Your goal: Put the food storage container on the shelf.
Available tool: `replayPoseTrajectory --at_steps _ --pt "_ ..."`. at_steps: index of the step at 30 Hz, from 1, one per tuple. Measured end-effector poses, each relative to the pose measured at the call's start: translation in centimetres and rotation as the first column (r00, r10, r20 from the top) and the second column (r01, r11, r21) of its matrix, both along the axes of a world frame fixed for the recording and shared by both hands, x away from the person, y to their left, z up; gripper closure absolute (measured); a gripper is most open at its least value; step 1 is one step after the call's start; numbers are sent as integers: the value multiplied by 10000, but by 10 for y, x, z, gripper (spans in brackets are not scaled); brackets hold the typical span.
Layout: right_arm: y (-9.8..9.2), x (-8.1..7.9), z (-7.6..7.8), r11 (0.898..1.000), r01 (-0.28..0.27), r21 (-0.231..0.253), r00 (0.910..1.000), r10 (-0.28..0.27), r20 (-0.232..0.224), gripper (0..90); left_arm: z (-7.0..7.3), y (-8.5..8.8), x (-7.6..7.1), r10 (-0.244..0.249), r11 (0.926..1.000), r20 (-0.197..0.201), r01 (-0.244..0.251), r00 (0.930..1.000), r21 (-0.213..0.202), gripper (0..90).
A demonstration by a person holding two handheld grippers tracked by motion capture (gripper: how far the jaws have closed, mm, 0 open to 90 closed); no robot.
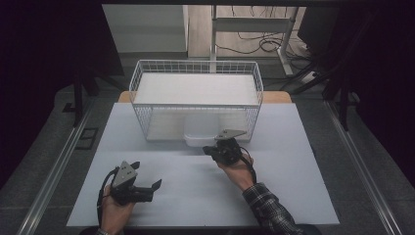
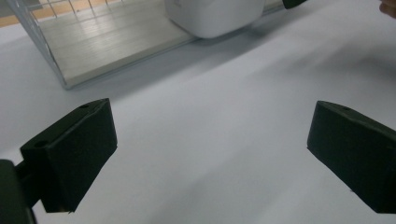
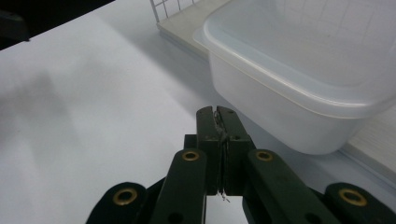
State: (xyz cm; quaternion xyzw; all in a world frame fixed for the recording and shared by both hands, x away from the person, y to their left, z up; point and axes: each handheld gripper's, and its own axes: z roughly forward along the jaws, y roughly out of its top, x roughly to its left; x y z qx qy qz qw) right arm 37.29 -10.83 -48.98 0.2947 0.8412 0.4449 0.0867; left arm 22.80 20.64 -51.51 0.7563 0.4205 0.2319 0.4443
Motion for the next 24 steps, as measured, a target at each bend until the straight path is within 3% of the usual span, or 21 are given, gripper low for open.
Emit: replayPoseTrajectory --at_steps 9,15,21,24 --pt "14 16 -12 9995 195 -262 9998 -197 -79 878 -1 9 -5 105 9981 9 -104 9999 -605 10" --pt "16 27 -12 9985 410 -365 9991 -407 93 884 -3 7 -4 -51 9982 -132 43 9999 -592 9" --pt "18 37 -10 9973 567 -471 9982 -557 223 884 -5 9 -1 -235 9949 -388 196 9990 -987 9" --pt "19 44 -10 9966 679 -457 9974 -667 269 884 -5 8 -1 -276 9953 -413 236 9988 -937 9"
